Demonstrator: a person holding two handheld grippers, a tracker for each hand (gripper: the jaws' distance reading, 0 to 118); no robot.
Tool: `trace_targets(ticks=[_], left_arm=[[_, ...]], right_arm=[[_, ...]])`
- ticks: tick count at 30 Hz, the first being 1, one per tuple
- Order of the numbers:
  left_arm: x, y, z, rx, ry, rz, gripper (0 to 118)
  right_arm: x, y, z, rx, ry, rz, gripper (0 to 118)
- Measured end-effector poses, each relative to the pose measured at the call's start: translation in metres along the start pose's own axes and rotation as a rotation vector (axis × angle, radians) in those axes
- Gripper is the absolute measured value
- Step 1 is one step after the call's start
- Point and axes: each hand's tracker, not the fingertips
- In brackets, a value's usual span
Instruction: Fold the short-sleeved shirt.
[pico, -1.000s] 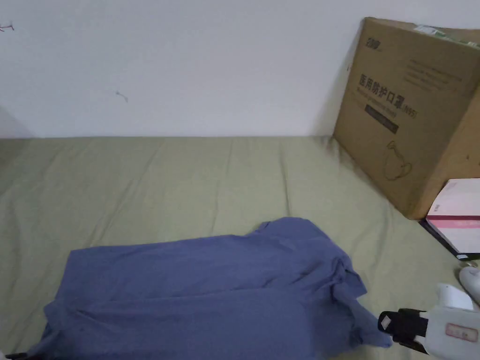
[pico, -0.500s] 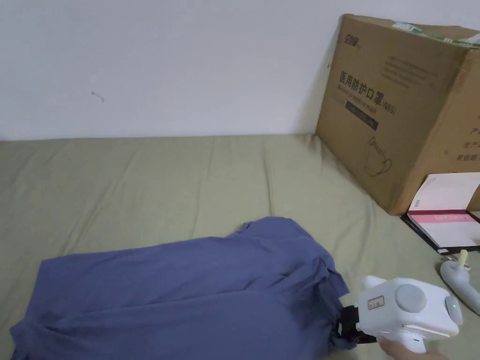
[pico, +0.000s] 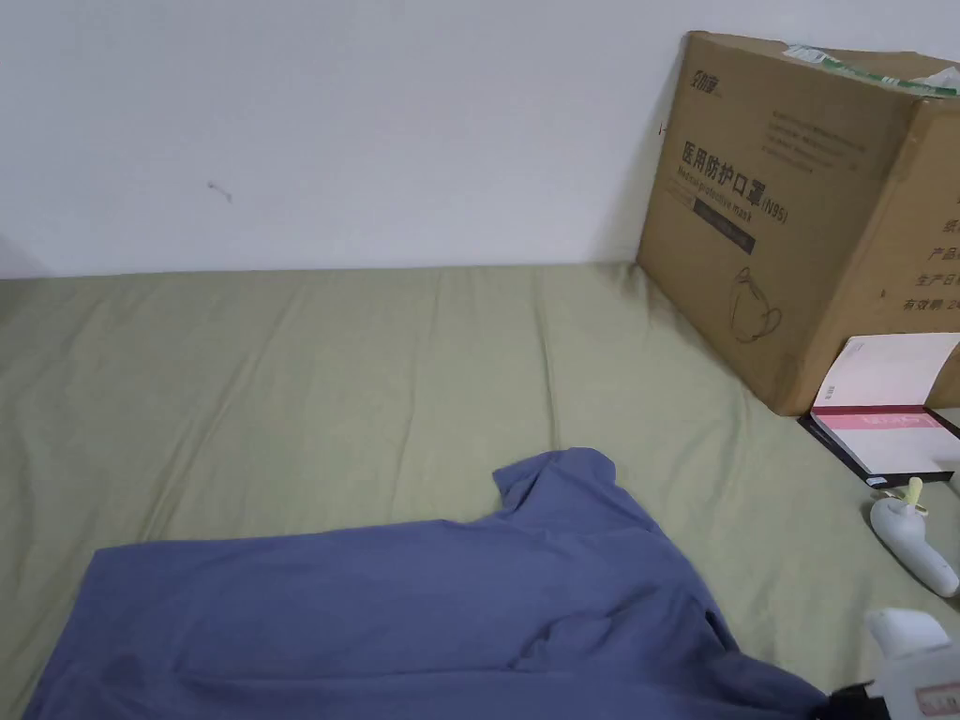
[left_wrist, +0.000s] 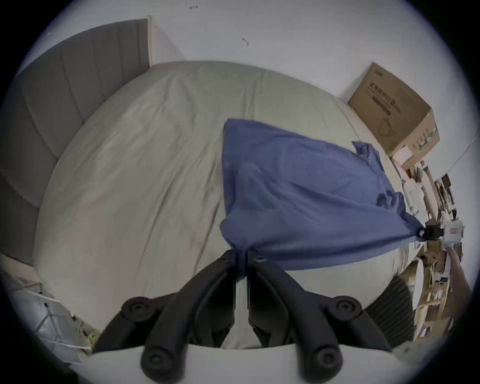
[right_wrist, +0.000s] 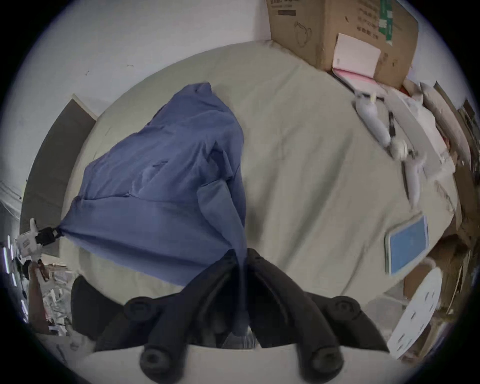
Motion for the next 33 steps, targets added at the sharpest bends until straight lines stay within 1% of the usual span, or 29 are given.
trace_targets(ticks=[1,3,4,5,6,7,8,9,10,11,12,13,14,15,16,18,20,21,22,23,24,25,26,27,28,29,31,33], left_arm=[[-0.003,-0.011,0.002,-0.026,0.029,-0.016,5],[-0.014,-0.029,0.003,-0.061,0.155,-0.047,5],[-0.025,-0.037,0.002,-0.076,0.162,-0.021,5],[-0.041,-0.041,0.005,-0.084,0.132,0.034,6],[-0.049,-0.045,0.009,-0.063,0.063,0.105,6],[-0.058,-0.048,0.014,-0.047,-0.006,0.174,6],[-0.065,-0.048,0.018,-0.031,-0.030,0.223,8],[-0.066,-0.048,0.020,-0.018,-0.033,0.240,9],[-0.066,-0.047,0.025,0.009,-0.023,0.233,12],[-0.063,-0.044,0.029,0.023,-0.017,0.218,26],[-0.058,-0.041,0.032,0.036,-0.021,0.207,47],[-0.052,-0.036,0.035,0.054,-0.042,0.198,78],[-0.047,-0.031,0.037,0.054,-0.063,0.191,108],[-0.041,-0.027,0.040,0.064,-0.090,0.185,110],[-0.034,-0.020,0.044,0.096,-0.132,0.173,108],[-0.019,-0.006,0.048,0.112,-0.154,0.150,108],[0.000,0.008,0.055,0.168,-0.168,0.104,107],[0.007,0.016,0.057,0.188,-0.175,0.086,102],[0.017,0.025,0.060,0.205,-0.186,0.065,89],[0.025,0.035,0.062,0.216,-0.200,0.052,55],[0.032,0.042,0.062,0.229,-0.218,0.034,23],[0.040,0.053,0.059,0.235,-0.226,0.018,1],[0.046,0.064,0.053,0.235,-0.224,0.005,1],[0.049,0.074,0.047,0.243,-0.222,-0.007,1],[0.051,0.087,0.036,0.233,-0.218,-0.027,1],[0.051,0.103,0.023,0.214,-0.226,-0.061,1],[0.045,0.135,-0.006,0.200,-0.203,-0.081,1],[0.026,0.171,-0.045,0.152,-0.153,-0.063,1]], right_arm=[[0.005,-0.011,-0.001,-0.016,0.003,0.000,3],[0.008,-0.026,-0.003,-0.042,-0.007,-0.001,3],[0.010,-0.031,-0.005,-0.051,0.009,-0.013,3],[0.011,-0.035,-0.007,-0.047,0.036,-0.044,3],[0.009,-0.036,-0.006,-0.014,0.028,-0.052,3],[0.004,-0.036,-0.004,0.017,0.009,-0.048,3],[-0.003,-0.034,-0.002,0.038,-0.006,-0.029,3],[-0.013,-0.033,0.004,0.046,-0.015,-0.010,6],[-0.020,-0.031,0.008,0.047,-0.012,0.000,18],[-0.025,-0.028,0.010,0.041,-0.007,-0.007,62],[-0.031,-0.025,0.011,0.010,-0.016,-0.014,97],[-0.036,-0.022,0.015,0.005,-0.016,-0.022,113],[-0.043,-0.020,0.023,0.026,-0.009,-0.033,114],[-0.050,-0.017,0.028,0.045,0.009,-0.042,114],[-0.059,-0.012,0.035,0.075,0.031,-0.050,114],[-0.074,-0.004,0.052,0.179,0.078,-0.043,114],[-0.097,0.005,0.070,0.297,0.116,0.000,111],[-0.102,0.009,0.074,0.333,0.144,0.015,104],[-0.111,0.013,0.082,0.388,0.193,0.038,90],[-0.119,0.016,0.087,0.459,0.245,0.040,50],[-0.126,0.022,0.088,0.486,0.261,0.061,14],[-0.131,0.030,0.087,0.531,0.245,0.070,0],[-0.138,0.038,0.083,0.550,0.206,0.064,0],[-0.139,0.047,0.078,0.549,0.225,0.053,0],[-0.139,0.060,0.071,0.522,0.295,0.047,0],[-0.140,0.071,0.061,0.488,0.342,0.031,0],[-0.142,0.084,0.048,0.484,0.332,0.010,0],[-0.143,0.094,0.034,0.456,0.349,0.001,0]])
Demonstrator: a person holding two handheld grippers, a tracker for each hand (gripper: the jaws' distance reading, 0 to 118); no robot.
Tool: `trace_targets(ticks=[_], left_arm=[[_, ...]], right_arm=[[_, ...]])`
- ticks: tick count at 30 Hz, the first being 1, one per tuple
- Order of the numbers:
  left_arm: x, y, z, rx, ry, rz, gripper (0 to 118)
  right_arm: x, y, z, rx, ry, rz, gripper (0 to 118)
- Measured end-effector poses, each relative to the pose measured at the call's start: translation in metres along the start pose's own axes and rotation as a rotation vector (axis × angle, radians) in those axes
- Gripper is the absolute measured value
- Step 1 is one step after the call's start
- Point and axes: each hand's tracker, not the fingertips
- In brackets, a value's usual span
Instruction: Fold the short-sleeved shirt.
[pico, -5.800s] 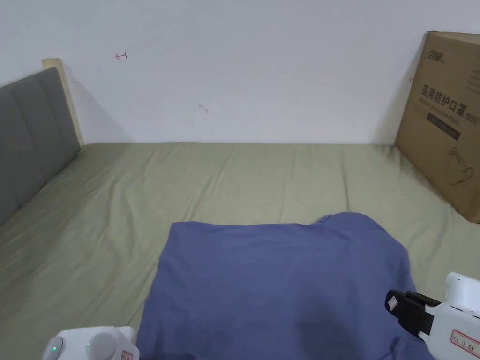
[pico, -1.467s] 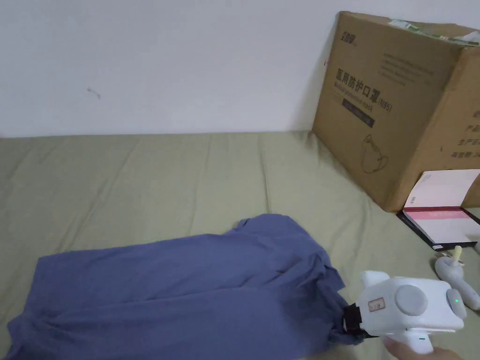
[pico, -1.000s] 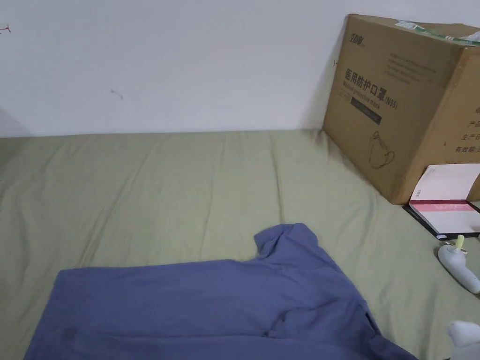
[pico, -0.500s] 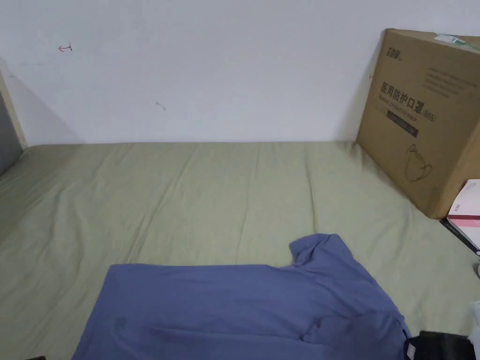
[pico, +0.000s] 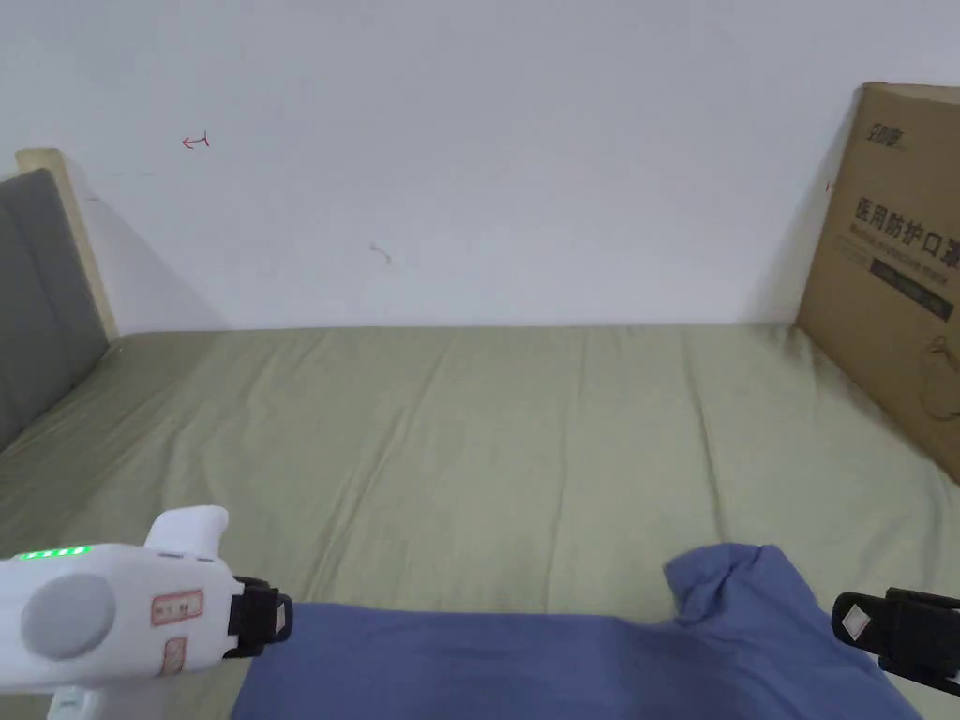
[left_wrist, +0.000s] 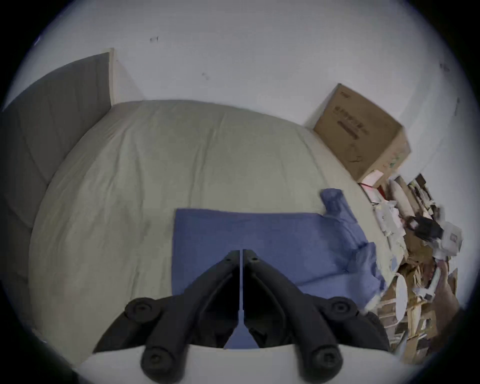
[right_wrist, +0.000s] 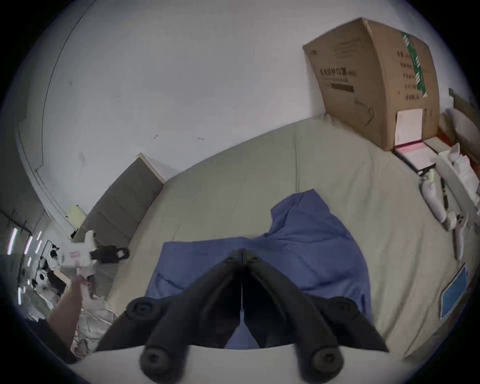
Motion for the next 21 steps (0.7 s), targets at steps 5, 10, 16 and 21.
trace_targets(ticks=[5,10,16,21], left_arm=[[-0.055,0.038,-0.095,-0.135,0.082,0.023,83],[-0.087,0.033,-0.164,-0.246,0.122,0.039,115],[-0.050,0.009,-0.172,-0.210,0.199,-0.221,94],[-0.016,0.007,-0.129,-0.180,0.029,-0.267,2]], right_arm=[[0.017,-0.006,-0.038,-0.099,-0.026,0.001,0],[0.039,-0.017,-0.070,-0.177,-0.049,-0.029,0],[0.062,-0.012,-0.093,-0.184,-0.096,-0.072,0],[0.095,0.022,-0.116,-0.138,-0.182,-0.087,1]])
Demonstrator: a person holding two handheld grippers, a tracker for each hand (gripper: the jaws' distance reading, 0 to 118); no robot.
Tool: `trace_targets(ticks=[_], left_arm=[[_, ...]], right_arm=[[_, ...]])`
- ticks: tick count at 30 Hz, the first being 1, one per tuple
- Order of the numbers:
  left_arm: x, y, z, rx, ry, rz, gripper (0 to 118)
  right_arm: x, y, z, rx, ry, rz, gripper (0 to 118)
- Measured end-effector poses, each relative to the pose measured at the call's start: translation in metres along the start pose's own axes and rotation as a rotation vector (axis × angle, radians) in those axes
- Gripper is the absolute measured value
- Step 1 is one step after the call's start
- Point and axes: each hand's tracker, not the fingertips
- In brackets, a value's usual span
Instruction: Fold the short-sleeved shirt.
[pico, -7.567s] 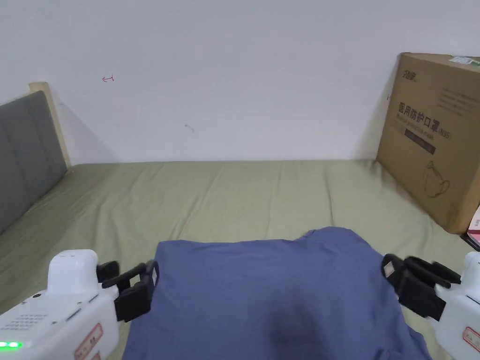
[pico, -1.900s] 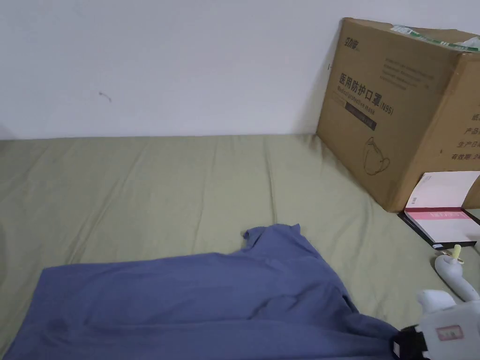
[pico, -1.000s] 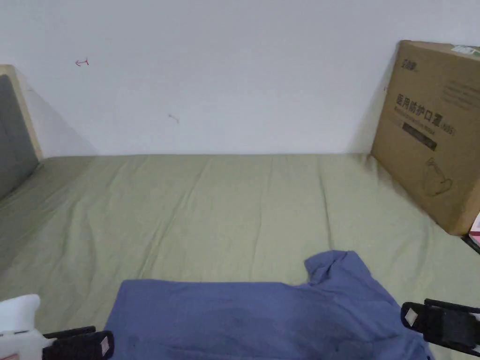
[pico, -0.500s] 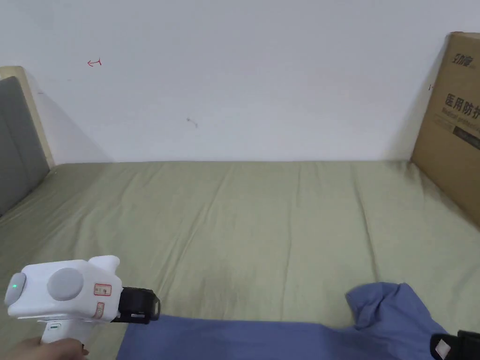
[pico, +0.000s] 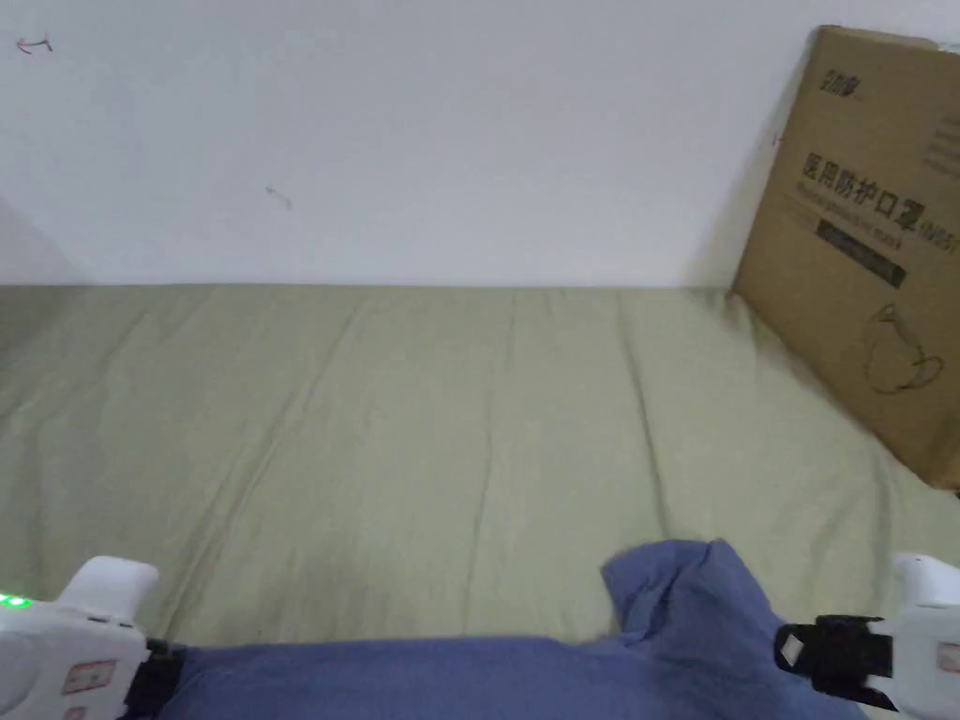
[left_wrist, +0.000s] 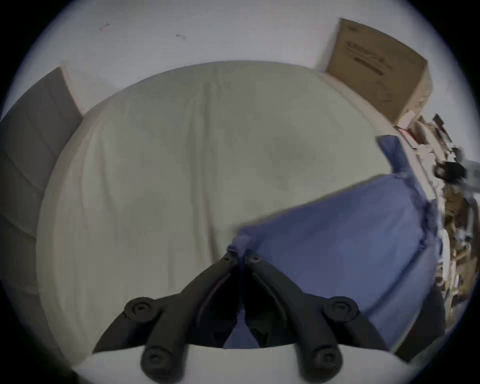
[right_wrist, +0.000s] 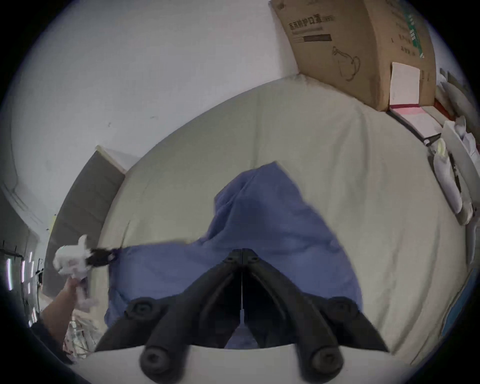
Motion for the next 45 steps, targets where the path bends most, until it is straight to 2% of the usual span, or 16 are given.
trace_targets(ticks=[1,3,4,6,9,12,13,15,16,19,22,28,32,37,41,45], left_arm=[[0.005,0.002,0.010,0.013,0.001,-0.008,2],[0.016,0.005,0.035,0.074,0.044,-0.038,2],[0.017,0.006,0.046,0.092,0.041,-0.030,2],[0.015,0.006,0.069,0.133,0.024,0.002,2],[0.011,0.004,0.091,0.157,0.032,0.033,2],[0.009,-0.002,0.095,0.140,0.034,0.036,2],[0.009,-0.004,0.095,0.128,0.043,0.031,2],[0.006,-0.009,0.089,0.104,0.046,0.036,2],[0.004,-0.011,0.087,0.094,0.041,0.045,2],[0.000,-0.019,0.079,0.075,0.033,0.065,2],[-0.004,-0.025,0.075,0.078,0.038,0.095,2],[-0.013,-0.024,0.083,0.158,0.051,0.186,2],[-0.011,-0.021,0.093,0.194,0.070,0.166,2],[-0.006,-0.033,0.120,0.247,0.014,0.162,2],[-0.001,-0.067,0.146,0.247,-0.058,0.153,2],[0.012,-0.122,0.153,0.147,-0.123,0.197,2]], right_arm=[[0.004,0.011,-0.007,0.011,-0.031,0.001,8],[0.019,0.040,-0.031,0.011,-0.104,0.018,89],[0.023,0.052,-0.044,-0.012,-0.145,0.021,113],[0.031,0.072,-0.070,-0.058,-0.225,-0.001,117],[0.044,0.088,-0.110,-0.151,-0.226,-0.052,117],[0.043,0.080,-0.147,-0.332,-0.249,0.015,114],[0.038,0.074,-0.153,-0.361,-0.268,0.067,108],[0.017,0.063,-0.151,-0.323,-0.365,0.251,102],[0.010,0.058,-0.146,-0.275,-0.317,0.282,90],[0.004,0.059,-0.124,-0.259,-0.269,0.279,0],[-0.008,0.063,-0.105,-0.194,-0.217,0.251,0],[-0.029,0.099,-0.060,0.032,-0.212,0.239,0],[-0.037,0.109,-0.036,0.045,-0.177,0.212,0],[-0.032,0.064,0.018,0.108,-0.180,0.246,0],[-0.011,0.004,0.074,0.112,-0.162,0.233,0],[0.019,-0.070,0.108,0.012,-0.159,0.179,0]])
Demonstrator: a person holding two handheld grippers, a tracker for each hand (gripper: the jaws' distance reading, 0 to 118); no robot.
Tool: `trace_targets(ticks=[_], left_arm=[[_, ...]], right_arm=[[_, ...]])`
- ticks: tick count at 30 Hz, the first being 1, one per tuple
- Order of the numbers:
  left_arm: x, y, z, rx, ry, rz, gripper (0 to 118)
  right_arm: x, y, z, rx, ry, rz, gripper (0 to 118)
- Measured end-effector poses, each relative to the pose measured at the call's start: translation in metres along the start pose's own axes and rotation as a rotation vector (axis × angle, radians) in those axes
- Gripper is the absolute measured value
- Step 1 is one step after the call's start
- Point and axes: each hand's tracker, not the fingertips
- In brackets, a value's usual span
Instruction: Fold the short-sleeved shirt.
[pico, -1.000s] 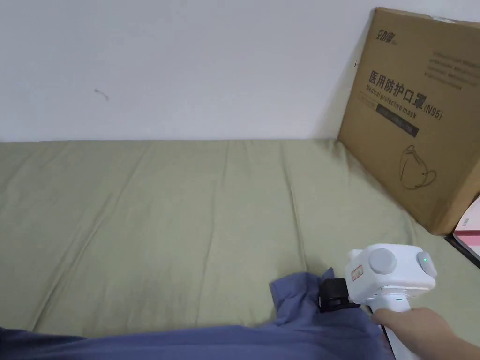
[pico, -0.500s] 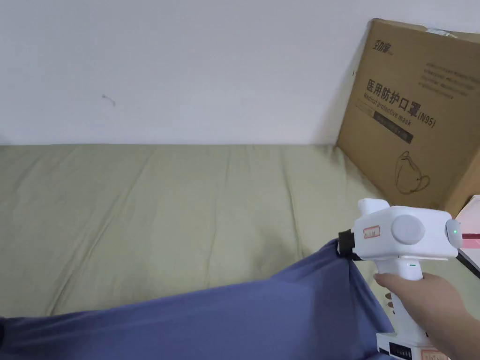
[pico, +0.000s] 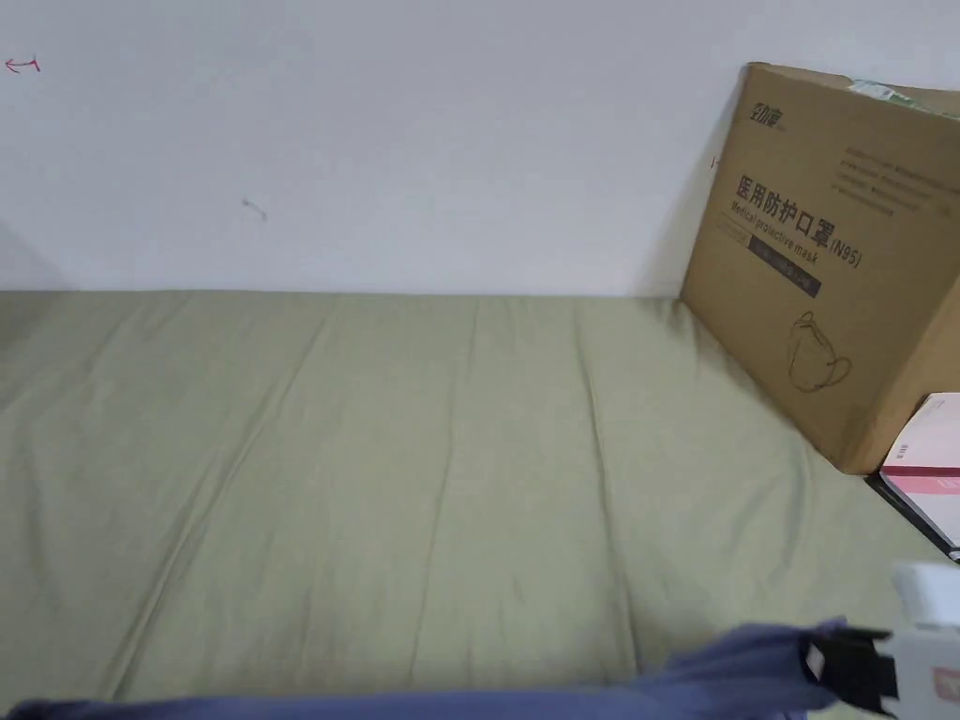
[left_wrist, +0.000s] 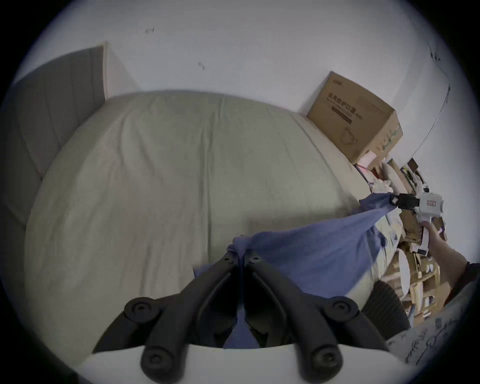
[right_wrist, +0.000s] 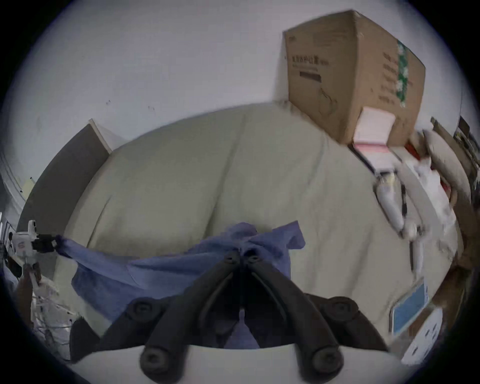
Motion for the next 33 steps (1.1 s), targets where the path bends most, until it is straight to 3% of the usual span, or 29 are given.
trace_targets(ticks=[7,8,9,10,11,12,13,14,18,22,26,27,28,29,30,31,33], left_arm=[[-0.007,-0.072,-0.017,-0.154,0.002,0.044,6],[-0.008,-0.076,-0.019,-0.155,0.008,0.047,18],[-0.009,-0.078,-0.020,-0.164,0.014,0.050,38],[-0.010,-0.079,-0.019,-0.177,0.044,0.053,69],[-0.010,-0.078,-0.018,-0.191,0.058,0.062,106],[-0.010,-0.079,-0.014,-0.192,0.056,0.069,115],[-0.007,-0.077,-0.007,-0.174,0.050,0.078,115],[-0.004,-0.074,0.001,-0.138,0.037,0.092,114],[0.018,-0.057,0.031,-0.035,-0.029,0.197,114],[0.056,-0.044,0.059,0.117,-0.083,0.151,114],[0.087,-0.042,0.073,0.154,-0.070,0.096,110],[0.094,-0.044,0.075,0.170,-0.066,0.084,99],[0.100,-0.045,0.078,0.201,-0.053,0.064,71],[0.105,-0.049,0.078,0.220,-0.018,0.052,14],[0.110,-0.052,0.078,0.218,0.053,0.034,0],[0.113,-0.052,0.081,0.232,0.056,0.035,0],[0.104,-0.054,0.081,0.214,-0.014,0.072,0]], right_arm=[[0.020,-0.071,-0.029,-0.202,-0.025,-0.047,1],[0.021,-0.072,-0.032,-0.214,-0.026,-0.054,7],[0.020,-0.072,-0.033,-0.217,-0.034,-0.056,19],[0.021,-0.071,-0.031,-0.233,-0.059,-0.064,35],[0.021,-0.068,-0.029,-0.244,-0.079,-0.069,62],[0.020,-0.065,-0.026,-0.257,-0.089,-0.075,84],[0.020,-0.063,-0.022,-0.265,-0.074,-0.080,97],[0.018,-0.061,-0.016,-0.262,-0.059,-0.084,102],[-0.008,-0.048,0.020,-0.153,0.036,-0.062,102],[-0.044,-0.039,0.053,-0.050,0.169,-0.049,103],[-0.078,-0.045,0.070,0.041,0.119,0.044,100],[-0.085,-0.048,0.074,0.087,0.108,0.060,89],[-0.092,-0.051,0.077,0.133,0.101,0.053,56],[-0.098,-0.053,0.078,0.148,0.102,0.031,0],[-0.099,-0.056,0.079,0.145,0.115,0.002,0],[-0.103,-0.057,0.079,0.140,0.170,-0.046,0],[-0.112,-0.058,0.081,0.119,0.238,-0.062,0]])
